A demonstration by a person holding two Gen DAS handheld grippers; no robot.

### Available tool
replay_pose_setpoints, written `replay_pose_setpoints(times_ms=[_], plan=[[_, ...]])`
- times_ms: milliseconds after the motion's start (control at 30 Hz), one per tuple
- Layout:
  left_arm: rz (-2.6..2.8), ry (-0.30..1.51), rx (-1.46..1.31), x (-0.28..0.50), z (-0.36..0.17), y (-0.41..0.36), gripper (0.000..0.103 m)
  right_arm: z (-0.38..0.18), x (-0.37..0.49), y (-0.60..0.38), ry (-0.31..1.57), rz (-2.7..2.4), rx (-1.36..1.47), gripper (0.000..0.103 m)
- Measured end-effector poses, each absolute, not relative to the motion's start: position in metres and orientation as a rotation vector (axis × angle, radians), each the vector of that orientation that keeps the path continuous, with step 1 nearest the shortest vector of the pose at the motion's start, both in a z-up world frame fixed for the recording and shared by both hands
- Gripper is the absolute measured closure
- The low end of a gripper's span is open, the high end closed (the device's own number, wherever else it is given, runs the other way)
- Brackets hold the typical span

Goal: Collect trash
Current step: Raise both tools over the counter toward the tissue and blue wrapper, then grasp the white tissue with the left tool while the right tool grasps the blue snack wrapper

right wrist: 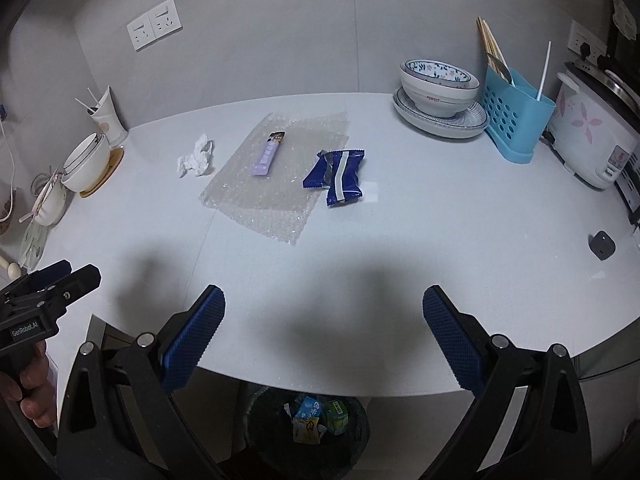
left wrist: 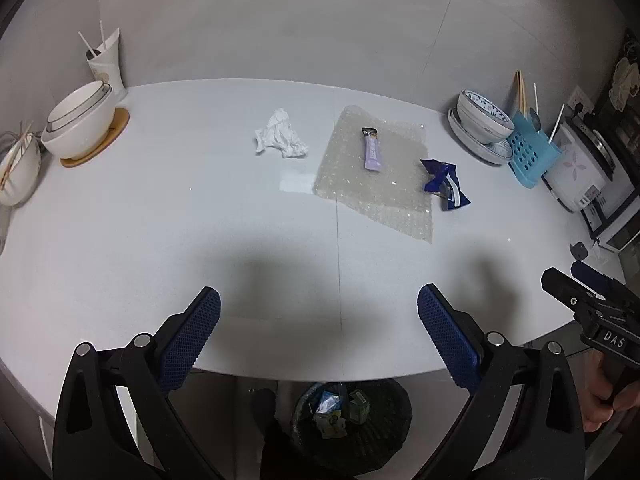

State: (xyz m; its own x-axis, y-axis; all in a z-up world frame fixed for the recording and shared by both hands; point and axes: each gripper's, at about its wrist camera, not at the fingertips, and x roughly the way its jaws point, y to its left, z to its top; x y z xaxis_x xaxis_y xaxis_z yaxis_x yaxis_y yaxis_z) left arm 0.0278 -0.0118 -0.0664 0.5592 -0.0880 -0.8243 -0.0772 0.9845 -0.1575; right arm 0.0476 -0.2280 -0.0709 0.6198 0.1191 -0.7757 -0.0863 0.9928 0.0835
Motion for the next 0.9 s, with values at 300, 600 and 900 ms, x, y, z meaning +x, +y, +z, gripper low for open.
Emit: replay_pose_setpoints(times_ms=[300,600,900], plan=[[-0.016,1.003,-0.188,0.101,-0.072,0.017,0.006,-0.072,0.106,-0.218,0.929,0.076,0.054,0.008],[-0.014,1.042,-0.191,0.180,-0.093,0.045,0.007,-0.085,0.170,-0.214,0.985,0.025,0.080,0.008],[-0.019,1.101,-0.170,0.252,-0.127,0.058,0.007,-0.105,0.240,-0.216,1.072,-0.030,0.130,0.014]])
